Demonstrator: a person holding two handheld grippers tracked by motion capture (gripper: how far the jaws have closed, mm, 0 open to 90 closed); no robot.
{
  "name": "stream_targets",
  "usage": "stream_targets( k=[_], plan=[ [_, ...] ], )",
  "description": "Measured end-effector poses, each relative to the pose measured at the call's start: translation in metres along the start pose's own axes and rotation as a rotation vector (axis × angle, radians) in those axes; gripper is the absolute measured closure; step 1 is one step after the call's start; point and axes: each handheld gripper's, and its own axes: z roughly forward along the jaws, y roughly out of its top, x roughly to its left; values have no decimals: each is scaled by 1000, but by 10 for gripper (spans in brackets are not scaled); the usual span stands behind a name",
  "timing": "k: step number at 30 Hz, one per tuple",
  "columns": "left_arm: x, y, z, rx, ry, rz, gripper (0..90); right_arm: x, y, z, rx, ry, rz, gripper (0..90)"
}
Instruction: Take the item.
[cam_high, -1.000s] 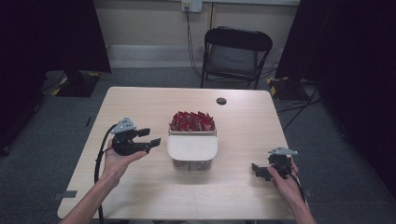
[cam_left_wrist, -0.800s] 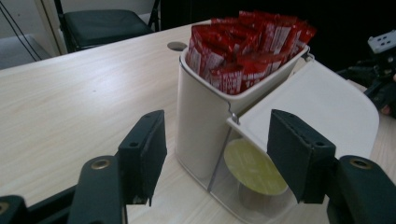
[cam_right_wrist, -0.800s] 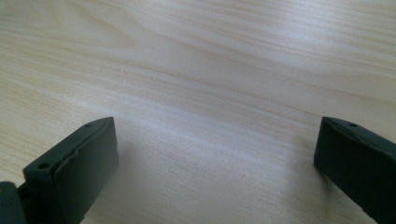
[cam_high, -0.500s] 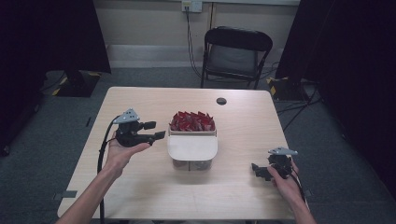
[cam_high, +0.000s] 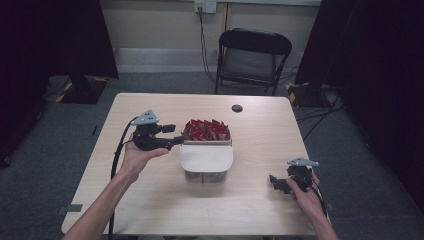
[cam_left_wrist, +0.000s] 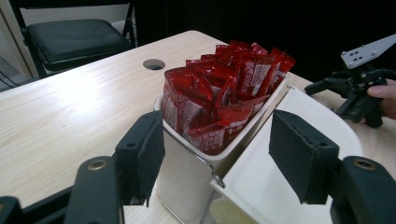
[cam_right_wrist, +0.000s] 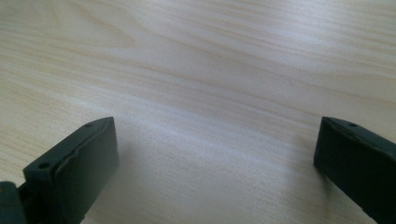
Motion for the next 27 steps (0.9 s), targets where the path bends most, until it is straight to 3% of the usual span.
stream_targets(
  k=[8, 12, 27],
  plan=[
    [7, -3, 14, 7, -32, -12, 498, 0, 0, 0, 0, 0, 0, 0],
    [6, -2, 19, -1, -22, 10, 516, 0, 0, 0, 1, 1, 1, 0],
    [7, -6, 31, 5, -89, 31, 656, 0, 0, 0, 1, 1, 0, 0]
  ],
)
